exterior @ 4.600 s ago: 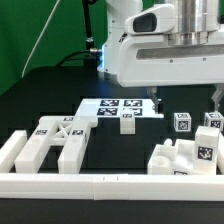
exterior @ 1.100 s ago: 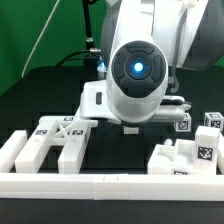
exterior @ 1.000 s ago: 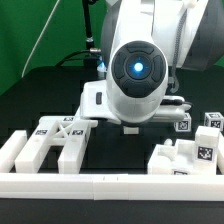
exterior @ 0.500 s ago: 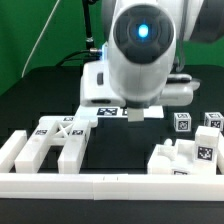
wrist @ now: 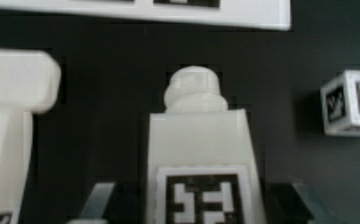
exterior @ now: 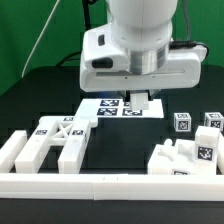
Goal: Assemble chair
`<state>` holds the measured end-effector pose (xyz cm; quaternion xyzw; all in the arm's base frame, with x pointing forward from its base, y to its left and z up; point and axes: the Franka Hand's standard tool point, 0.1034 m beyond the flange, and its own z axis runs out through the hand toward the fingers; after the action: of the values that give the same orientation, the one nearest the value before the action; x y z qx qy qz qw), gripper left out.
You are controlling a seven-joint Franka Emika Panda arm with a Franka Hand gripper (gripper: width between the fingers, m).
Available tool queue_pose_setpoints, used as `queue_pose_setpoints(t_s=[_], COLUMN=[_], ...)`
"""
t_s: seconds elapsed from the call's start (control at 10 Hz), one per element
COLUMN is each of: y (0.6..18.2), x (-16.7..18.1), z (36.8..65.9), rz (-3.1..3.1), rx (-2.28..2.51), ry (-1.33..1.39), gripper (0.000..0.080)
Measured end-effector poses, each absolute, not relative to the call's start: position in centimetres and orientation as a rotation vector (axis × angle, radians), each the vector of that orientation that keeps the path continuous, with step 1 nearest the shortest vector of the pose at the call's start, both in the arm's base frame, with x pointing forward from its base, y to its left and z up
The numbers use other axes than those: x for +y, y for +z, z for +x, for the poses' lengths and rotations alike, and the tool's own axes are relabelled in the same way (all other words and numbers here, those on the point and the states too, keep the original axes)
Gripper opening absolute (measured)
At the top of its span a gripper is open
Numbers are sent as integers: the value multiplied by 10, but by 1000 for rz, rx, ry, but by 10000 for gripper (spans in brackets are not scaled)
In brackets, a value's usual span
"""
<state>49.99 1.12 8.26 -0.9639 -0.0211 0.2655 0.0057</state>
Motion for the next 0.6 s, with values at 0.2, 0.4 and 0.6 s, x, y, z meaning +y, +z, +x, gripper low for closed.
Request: queue_pose_setpoints(t_s=[0.2,0.4,0.6], y=[112,141,130], x=[31,32,28], z=[528,548,552], rz=[-3042,-3081,-3108], rx=[-118,-134,-127], ry=[640,388,213], gripper=[284,284,284])
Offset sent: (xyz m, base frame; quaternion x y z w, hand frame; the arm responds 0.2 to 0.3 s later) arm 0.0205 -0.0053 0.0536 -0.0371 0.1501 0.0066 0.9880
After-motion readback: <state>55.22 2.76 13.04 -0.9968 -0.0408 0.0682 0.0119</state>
